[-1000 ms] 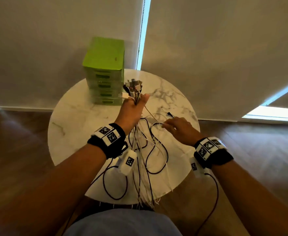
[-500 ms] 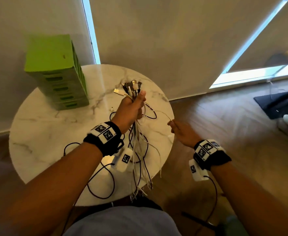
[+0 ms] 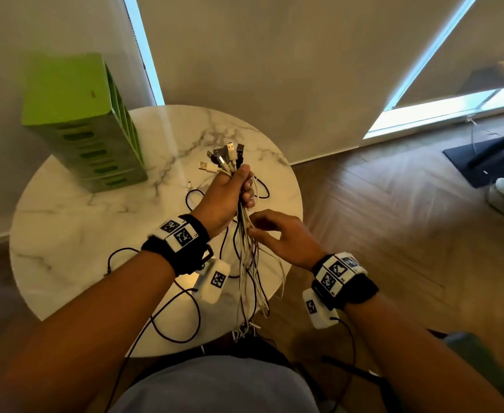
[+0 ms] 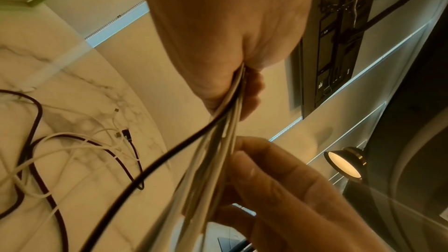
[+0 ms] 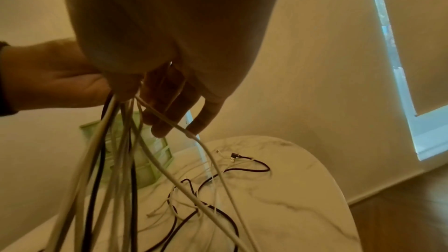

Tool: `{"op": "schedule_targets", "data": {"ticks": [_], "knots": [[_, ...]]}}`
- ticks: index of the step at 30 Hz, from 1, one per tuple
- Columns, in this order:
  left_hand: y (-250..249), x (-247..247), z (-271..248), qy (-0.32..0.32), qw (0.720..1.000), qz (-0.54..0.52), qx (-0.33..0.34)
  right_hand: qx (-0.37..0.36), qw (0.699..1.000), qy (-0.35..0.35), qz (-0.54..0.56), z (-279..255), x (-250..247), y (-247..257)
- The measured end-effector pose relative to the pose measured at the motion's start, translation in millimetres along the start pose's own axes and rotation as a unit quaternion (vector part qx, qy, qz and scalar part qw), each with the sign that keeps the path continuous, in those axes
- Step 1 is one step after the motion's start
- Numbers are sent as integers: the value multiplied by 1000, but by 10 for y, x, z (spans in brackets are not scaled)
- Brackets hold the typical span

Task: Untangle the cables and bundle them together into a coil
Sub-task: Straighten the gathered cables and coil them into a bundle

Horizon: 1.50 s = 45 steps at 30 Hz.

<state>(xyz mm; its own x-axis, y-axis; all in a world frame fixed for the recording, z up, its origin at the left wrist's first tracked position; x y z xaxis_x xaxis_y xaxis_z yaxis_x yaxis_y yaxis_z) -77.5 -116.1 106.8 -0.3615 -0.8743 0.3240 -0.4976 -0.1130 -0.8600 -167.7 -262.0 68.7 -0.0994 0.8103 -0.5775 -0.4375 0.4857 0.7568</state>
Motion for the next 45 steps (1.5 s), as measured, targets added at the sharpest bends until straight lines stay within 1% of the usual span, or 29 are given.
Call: {"op": "schedule_targets", "data": {"ticks": [2, 4, 8, 10, 11, 12, 14, 15, 16, 17, 19, 20, 22, 25, 27, 29, 30, 31, 32, 33, 35, 36, 37, 38, 39, 41, 42, 43, 45], "knots": [[7, -52, 11, -11, 999, 28, 9, -32, 999, -5, -35, 46, -24, 13], [0, -112, 22, -32, 997, 62, 20, -35, 997, -14, -64, 54, -77, -42], [20, -281, 60, -104, 993, 45, 12, 30, 992, -78, -97, 89, -278, -150], [31, -375, 71, -112, 993, 33, 5, 78, 984, -90, -130, 49, -410, -352], [27, -408, 67, -103, 994, 28, 1, 109, 982, -57, -143, 7, -471, -497], [22, -426, 60, -89, 996, 22, -3, 150, 977, 2, -152, -60, -508, -674], [-10, -423, 28, -62, 998, 10, -9, 242, 943, 150, -174, -183, -510, -881], [-26, -408, 13, -53, 999, 6, -12, 260, 929, 194, -180, -220, -483, -902], [-40, -387, 2, -46, 999, 1, -14, 247, 931, 202, -177, -224, -437, -880], [-50, -367, 0, -42, 999, -3, -16, 211, 947, 186, -156, -187, -370, -791], [-55, -356, 5, -40, 999, -3, -18, 117, 981, 130, -81, -25, -191, -524], [-56, -355, 7, -42, 999, 2, -17, 87, 988, 115, -49, 59, -99, -414], [-53, -374, 21, -52, 998, 18, -9, 45, 993, 106, -9, 209, 70, -269], [-58, -432, 41, -87, 995, 44, 5, -14, 996, 87, -14, 366, 178, -154], [-67, -471, 55, -128, 991, 32, 9, -23, 998, 39, -38, 421, 116, -151], [-80, -517, 56, -177, 984, 30, 15, 29, 998, -8, -49, 428, -37, -238], [-90, -541, 50, -193, 981, 29, 15, 75, 996, -5, -47, 400, -128, -328], [-99, -573, 49, -200, 980, 20, 13, 130, 990, 27, -47, 357, -214, -434], [-106, -608, 54, -196, 981, 6, 8, 185, 977, 93, -55, 300, -288, -538], [-114, -642, 57, -187, 982, -6, 4, 238, 950, 188, -79, 246, -342, -609], [-138, -691, 40, -165, 986, -28, -3, 321, 864, 358, -147, 160, -379, -665], [-160, -700, 22, -153, 988, -35, -6, 343, 830, 404, -176, 150, -366, -666], [-174, -691, 8, -136, 990, -42, -10, 361, 814, 418, -180, 164, -346, -638], [-192, -668, -14, -114, 992, -48, -16, 363, 822, 407, -164, 215, -307, -596], [-201, -649, -31, -92, 994, -53, -21, 334, 853, 376, -139, 296, -260, -525], [-236, -595, -72, -50, 998, -42, -19, 228, 919, 312, -79, 523, -148, -296], [-262, -569, -100, -44, 999, 0, -12, 176, 942, 281, -40, 638, -86, -158], [-285, -553, -121, -45, 997, 60, -5, 140, 956, 258, 0, 747, -22, -12], [-354, -505, -180, -31, 986, 163, -7, 102, 966, 229, 69, 916, 97, 217]]}}
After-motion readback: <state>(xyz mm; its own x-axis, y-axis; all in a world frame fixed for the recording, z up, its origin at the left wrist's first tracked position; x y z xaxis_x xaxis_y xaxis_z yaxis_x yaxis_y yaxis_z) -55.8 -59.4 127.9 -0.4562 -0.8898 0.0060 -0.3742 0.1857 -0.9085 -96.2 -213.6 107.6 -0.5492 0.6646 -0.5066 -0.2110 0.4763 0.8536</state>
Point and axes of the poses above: each hand's wrist, its own z-axis towards the middle knuckle, its own x-axis out of the palm, y = z × x, the point moved 1 cm from there along z, towards the middle knuckle, and after that the axes turned 14 degrees about -x, right-handed, at the moved point
